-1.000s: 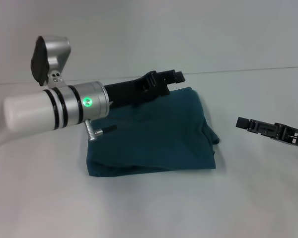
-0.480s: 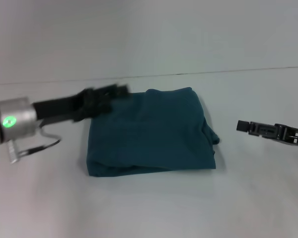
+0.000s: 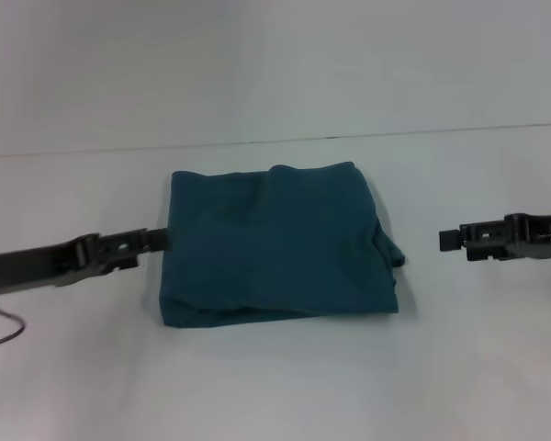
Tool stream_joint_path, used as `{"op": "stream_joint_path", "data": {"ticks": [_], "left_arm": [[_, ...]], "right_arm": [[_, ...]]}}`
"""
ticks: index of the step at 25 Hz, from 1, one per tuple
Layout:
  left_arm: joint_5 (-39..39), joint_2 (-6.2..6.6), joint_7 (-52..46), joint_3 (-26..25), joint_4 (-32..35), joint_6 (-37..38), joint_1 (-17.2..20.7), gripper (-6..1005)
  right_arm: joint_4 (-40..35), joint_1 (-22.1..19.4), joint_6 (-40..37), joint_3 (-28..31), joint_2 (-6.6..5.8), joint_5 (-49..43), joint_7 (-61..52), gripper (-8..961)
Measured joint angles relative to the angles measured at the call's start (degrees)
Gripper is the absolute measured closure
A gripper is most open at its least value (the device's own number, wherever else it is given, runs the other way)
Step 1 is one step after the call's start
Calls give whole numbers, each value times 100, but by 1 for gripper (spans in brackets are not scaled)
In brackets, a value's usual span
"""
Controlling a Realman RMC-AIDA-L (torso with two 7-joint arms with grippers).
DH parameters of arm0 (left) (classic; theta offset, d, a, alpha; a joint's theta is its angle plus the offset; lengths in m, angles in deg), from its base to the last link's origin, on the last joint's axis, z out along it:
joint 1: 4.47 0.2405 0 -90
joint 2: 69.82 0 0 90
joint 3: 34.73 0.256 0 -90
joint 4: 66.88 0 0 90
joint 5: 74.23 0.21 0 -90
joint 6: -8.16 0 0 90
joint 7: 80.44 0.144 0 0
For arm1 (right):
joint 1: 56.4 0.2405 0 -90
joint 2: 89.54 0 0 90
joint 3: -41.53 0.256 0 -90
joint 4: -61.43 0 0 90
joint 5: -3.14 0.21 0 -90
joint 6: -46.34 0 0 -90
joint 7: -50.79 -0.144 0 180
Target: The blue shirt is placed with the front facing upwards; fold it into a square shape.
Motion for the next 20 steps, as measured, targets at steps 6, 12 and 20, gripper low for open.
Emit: {"op": "stream_joint_path", "data": {"ticks": [6, 12, 20], "left_arm": [[155, -6, 188, -411, 317, 458, 305, 74], [138, -28, 252, -791, 434, 629, 544, 74], [117, -38, 290, -1116, 441, 773, 647, 75]], "right_arm": [[-555, 489, -86, -8, 4, -864, -896, 117], [-591, 1057, 613, -136, 160, -1827, -1513, 117], [-71, 1589, 1776, -490, 579, -2188, -1945, 117]]}}
